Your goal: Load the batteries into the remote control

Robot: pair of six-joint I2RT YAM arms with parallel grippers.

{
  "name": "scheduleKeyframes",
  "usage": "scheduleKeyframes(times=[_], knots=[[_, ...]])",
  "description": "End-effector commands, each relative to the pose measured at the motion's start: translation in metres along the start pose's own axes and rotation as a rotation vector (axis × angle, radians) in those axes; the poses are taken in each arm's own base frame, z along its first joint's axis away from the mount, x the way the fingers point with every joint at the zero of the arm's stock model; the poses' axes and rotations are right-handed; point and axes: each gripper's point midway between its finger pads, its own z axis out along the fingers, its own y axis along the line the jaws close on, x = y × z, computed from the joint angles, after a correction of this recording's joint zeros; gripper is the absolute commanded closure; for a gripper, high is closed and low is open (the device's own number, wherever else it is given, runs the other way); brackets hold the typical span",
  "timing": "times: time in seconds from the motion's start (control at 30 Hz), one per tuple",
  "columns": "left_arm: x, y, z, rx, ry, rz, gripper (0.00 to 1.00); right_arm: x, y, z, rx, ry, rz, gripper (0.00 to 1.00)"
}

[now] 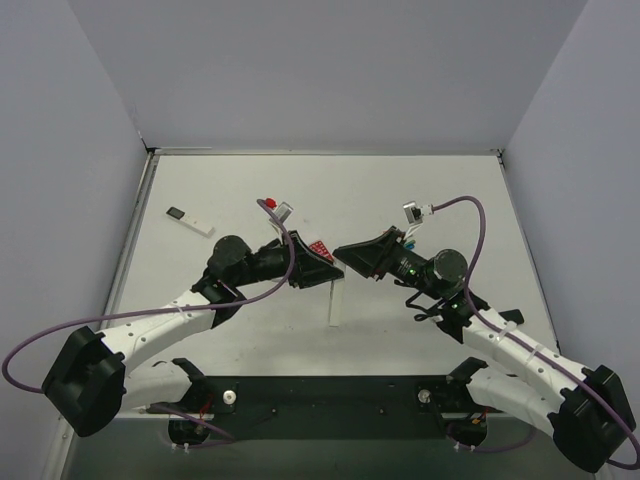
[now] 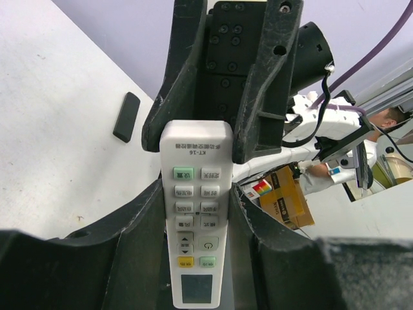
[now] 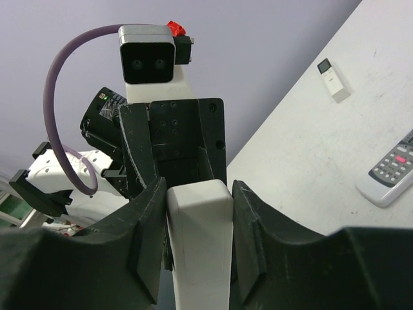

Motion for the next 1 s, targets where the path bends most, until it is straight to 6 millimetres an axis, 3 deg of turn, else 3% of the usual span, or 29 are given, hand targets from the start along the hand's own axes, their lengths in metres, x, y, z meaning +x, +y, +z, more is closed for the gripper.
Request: scheduleKeyframes(times=[0.0, 0.1, 0.13, 0.2, 0.27, 0.3, 0.33, 0.4, 0.53, 0.7, 0.97], knots=[[-0.013, -0.024, 0.001, 0.093, -0.040, 0.073, 1.00, -0.014, 0.029, 0.004, -0.099, -0.021, -0.056, 0.93], [-0.015, -0.024, 0.001, 0.073, -0.040, 0.102, 0.93, -0.014, 0.026, 0.001, -0.074, -0.025, -0.084, 1.00], [-0.013, -0.016, 0.000, 0.029, -0.021, 0.092, 0.85, -0.013, 0.019, 0.000, -0.039, -0.024, -0.086, 1.00], [-0.019, -0.011, -0.003, -0.034, -0.042, 0.162, 0.59, -0.019, 0.019, -0.002, -0.006, -0.040, -0.114, 1.00], [-0.022, 0.002, -0.007, -0.130, -0.046, 0.208, 0.41, -0.016, -0.004, -0.006, 0.133, -0.022, -0.142, 1.00], [-0.026, 0.000, -0.012, -0.155, -0.059, 0.238, 0.38, -0.023, -0.001, -0.007, 0.166, -0.032, -0.159, 1.00], [-0.018, 0.011, -0.016, -0.220, -0.026, 0.231, 0.35, -0.015, -0.018, -0.013, 0.263, 0.016, -0.166, 1.00], [-0.027, 0.014, -0.022, -0.295, -0.051, 0.307, 0.28, -0.018, -0.033, -0.019, 0.386, -0.002, -0.168, 1.00], [-0.016, 0.028, -0.029, -0.411, -0.017, 0.346, 0.25, -0.014, -0.048, -0.028, 0.552, 0.027, -0.169, 1.00], [0.000, 0.029, -0.020, -0.434, 0.016, 0.384, 0.25, -0.010, -0.058, -0.035, 0.710, 0.033, -0.224, 1.00], [0.026, 0.031, 0.003, -0.423, 0.045, 0.368, 0.26, -0.003, -0.052, -0.025, 0.742, 0.055, -0.263, 1.00]])
